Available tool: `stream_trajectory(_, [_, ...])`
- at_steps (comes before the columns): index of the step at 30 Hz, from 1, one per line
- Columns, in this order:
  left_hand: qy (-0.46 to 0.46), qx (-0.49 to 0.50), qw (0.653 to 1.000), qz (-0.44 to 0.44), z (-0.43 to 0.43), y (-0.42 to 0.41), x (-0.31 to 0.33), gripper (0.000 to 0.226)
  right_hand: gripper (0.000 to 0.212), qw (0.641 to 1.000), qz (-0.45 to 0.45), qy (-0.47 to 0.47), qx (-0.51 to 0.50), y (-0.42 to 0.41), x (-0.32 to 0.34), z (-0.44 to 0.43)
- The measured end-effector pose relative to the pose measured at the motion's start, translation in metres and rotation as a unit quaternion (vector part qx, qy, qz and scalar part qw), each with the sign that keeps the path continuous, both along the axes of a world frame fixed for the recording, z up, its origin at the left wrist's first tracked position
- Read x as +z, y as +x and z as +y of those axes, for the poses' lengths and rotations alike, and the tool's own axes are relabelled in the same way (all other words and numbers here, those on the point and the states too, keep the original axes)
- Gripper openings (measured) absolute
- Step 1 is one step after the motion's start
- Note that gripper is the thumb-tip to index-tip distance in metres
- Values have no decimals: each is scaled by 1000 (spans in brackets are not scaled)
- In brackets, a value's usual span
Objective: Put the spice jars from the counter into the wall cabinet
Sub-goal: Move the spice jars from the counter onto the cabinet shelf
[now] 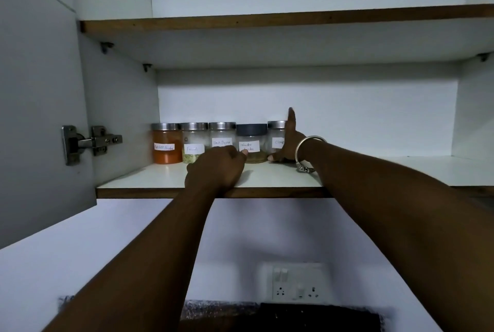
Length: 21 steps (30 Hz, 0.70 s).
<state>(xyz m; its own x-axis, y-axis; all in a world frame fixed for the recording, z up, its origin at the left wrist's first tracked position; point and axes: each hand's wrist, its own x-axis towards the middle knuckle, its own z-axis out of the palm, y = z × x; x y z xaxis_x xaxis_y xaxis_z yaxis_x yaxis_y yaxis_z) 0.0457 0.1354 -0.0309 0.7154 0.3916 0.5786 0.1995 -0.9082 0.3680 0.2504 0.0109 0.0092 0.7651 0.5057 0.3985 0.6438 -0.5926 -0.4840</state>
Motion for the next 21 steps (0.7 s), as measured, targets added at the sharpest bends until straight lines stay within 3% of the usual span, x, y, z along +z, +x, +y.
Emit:
stream_trajectory(2, [13,2,1000,-18,-3,-4,0,42,153,999,13,-30,-33,-10,2,-9])
stream_trajectory(5, [46,23,996,-69,-7,-10,-2,35,140,990,59,-115,-58,-30,9,-35])
stream_trajectory(9, [42,15,995,-89,-20,-24,-5,40,84,972,72,-222,-1,-77,-5,-66])
stream_trajectory(12, [58,-15,996,-68,-31,-39,-8,50,65,984,86,-152,40,-113,-30,-79])
stream_trajectory(17, [159,-3,987,1,-70,-54,-31,63,67,976,-62,-209,20,-163,-48,-113])
stream_trajectory(21, [222,-56,972,-51,-115,-80,-78,41,54,966,-201,-152,48,-202,-91,-150])
